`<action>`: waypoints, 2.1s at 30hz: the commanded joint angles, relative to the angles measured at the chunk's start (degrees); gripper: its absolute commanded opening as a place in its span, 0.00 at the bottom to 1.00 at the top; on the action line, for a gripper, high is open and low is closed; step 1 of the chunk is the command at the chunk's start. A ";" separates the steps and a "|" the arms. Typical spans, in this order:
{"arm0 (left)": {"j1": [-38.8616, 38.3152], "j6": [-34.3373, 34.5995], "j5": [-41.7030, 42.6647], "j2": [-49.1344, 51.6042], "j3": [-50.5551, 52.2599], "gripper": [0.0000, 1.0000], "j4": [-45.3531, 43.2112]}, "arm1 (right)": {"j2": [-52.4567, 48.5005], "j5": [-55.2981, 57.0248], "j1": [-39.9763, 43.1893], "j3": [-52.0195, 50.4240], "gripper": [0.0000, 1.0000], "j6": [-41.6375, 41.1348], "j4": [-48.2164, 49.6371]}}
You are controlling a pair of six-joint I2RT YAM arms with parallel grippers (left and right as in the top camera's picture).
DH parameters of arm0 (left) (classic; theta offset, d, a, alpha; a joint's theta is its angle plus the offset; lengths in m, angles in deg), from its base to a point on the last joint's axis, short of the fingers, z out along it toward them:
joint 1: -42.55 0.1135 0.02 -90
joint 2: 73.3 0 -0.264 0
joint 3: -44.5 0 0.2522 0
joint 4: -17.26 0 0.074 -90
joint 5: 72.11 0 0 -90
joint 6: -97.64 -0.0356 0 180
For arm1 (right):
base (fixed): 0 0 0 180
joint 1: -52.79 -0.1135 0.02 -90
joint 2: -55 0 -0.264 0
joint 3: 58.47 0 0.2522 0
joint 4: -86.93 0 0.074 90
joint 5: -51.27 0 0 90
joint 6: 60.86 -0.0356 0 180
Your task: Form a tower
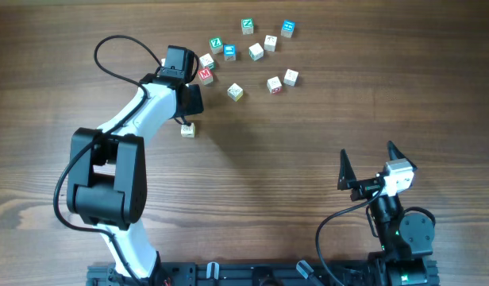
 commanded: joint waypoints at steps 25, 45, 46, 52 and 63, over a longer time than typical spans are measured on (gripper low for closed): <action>0.31 -0.07 -0.96 1.88 0.39 0.50 -0.22 | 0.13 -0.90 0.20 -0.07 1.00 0.79 0.33; 0.28 -0.09 -0.96 1.86 0.37 0.34 -2.54 | 0.13 -0.90 0.20 -0.07 1.00 0.81 0.31; 0.28 -0.11 -0.96 1.77 0.37 0.34 -2.51 | 0.13 -0.92 0.20 -0.07 1.00 0.79 0.31; 0.31 -0.11 -0.96 -2.93 0.37 0.32 -0.96 | 0.13 -0.90 0.20 -0.07 1.00 0.81 0.33; 0.28 -3.17 -0.68 -12.63 0.37 0.29 6.23 | 0.13 -0.92 0.20 -0.07 1.00 0.79 0.31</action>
